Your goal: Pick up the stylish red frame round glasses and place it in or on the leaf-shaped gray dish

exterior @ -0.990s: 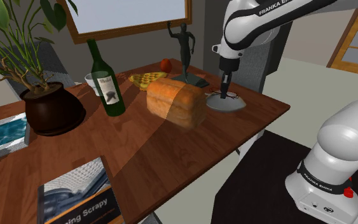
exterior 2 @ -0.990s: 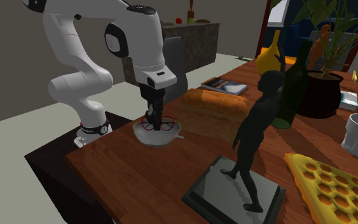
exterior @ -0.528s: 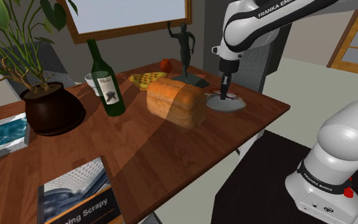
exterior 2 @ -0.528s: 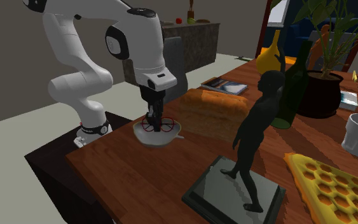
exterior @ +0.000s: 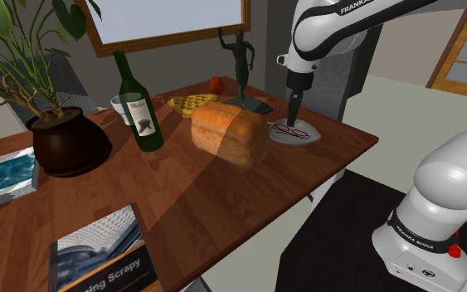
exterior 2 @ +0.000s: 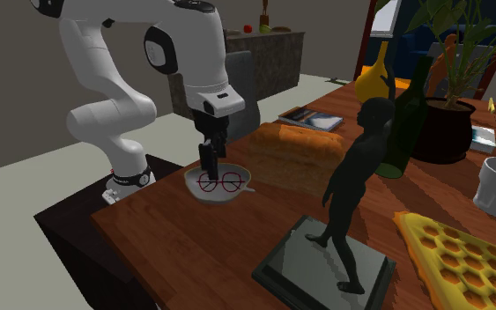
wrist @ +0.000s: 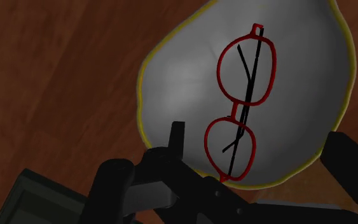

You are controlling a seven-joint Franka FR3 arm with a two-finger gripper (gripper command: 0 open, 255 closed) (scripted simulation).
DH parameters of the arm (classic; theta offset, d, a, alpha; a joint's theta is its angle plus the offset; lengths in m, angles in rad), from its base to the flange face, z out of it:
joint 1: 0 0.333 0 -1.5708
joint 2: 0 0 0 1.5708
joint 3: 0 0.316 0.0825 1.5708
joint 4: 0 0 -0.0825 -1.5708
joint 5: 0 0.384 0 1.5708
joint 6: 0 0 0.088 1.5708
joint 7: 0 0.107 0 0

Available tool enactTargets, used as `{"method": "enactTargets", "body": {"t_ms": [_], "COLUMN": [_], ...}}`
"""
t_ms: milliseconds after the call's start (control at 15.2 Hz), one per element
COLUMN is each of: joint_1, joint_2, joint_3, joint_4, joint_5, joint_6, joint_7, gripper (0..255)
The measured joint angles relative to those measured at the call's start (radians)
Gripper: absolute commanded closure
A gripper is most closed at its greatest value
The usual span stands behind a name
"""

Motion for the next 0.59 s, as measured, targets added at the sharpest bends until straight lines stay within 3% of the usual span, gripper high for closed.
{"method": "enactTargets", "body": {"t_ms": [198, 594], "joint_1": [-0.005, -0.006], "joint_2": [-0.015, -0.021], "joint_3": [-0.010, -0.013], "joint_4": [0.059, 0.069], "joint_5": [-0.008, -0.009], "joint_6": [-0.075, -0.092], "joint_7": [-0.002, -0.002], "gripper": [0, 0]}}
